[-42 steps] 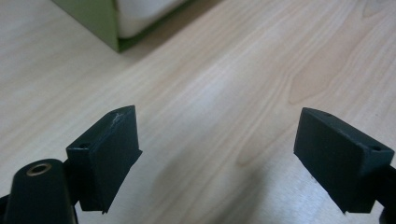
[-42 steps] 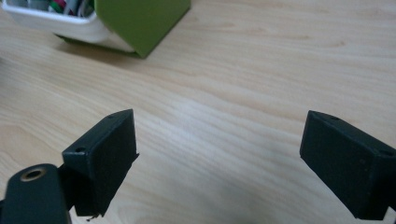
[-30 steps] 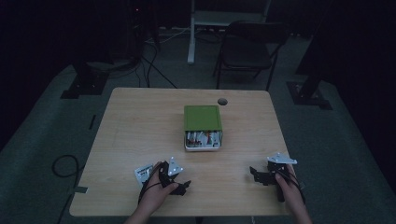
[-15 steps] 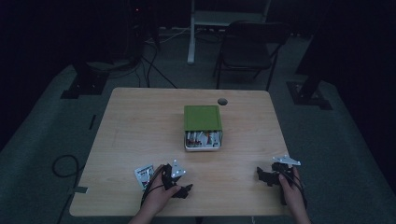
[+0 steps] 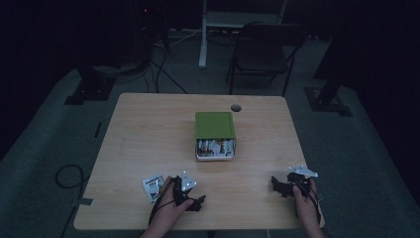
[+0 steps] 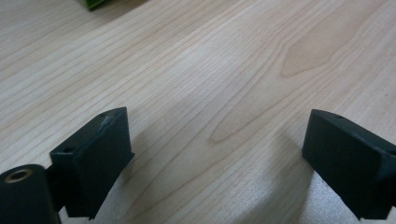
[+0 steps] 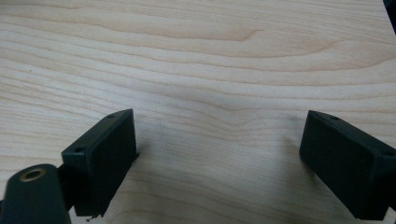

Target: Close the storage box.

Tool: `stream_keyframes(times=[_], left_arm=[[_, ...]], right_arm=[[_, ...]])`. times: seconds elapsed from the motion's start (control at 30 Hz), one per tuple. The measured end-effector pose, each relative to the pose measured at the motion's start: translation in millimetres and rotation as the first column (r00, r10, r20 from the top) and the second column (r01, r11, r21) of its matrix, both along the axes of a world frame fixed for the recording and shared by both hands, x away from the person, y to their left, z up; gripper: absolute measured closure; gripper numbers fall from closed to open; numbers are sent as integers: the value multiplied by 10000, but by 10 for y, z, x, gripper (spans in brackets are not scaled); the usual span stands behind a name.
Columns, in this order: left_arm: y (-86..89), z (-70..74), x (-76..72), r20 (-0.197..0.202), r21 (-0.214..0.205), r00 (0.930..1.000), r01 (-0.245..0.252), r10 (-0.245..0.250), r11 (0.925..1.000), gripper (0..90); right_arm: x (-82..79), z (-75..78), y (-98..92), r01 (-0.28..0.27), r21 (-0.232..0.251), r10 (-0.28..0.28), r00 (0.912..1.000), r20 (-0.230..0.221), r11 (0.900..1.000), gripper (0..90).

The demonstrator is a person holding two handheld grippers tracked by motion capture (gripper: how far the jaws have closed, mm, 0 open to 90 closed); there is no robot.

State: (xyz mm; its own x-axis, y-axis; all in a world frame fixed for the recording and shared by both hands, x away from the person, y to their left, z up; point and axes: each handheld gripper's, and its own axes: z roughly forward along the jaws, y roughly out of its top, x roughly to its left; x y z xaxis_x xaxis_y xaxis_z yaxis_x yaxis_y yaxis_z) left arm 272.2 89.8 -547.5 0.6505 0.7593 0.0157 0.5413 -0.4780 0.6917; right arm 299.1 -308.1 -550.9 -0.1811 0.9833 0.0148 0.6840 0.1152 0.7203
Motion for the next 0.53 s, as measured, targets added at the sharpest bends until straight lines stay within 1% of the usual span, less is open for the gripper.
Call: stream_keyframes(times=[0.07, 0.13, 0.3, 0.53], left_arm=[[-16, -4, -17, -37, 24, 9991, -416, 417, 9991, 31], [-23, -4, -32, -39, 50, 9981, -611, 611, 9981, 27], [-29, -4, -44, -47, 62, 9970, -775, 775, 9970, 25], [-28, -3, -43, -63, 63, 9969, -782, 782, 9969, 25]], right_arm=[[0, 0, 0, 2, 4, -2, 10000, 0, 10000, 105], [0, -1, -1, 0, 6, 0, 10000, 7, 10000, 105], [4, -1, -2, 48, 21, -48, 10000, 7, 10000, 105], [17, 0, -8, 159, 10, -159, 9999, 5, 9999, 105]])
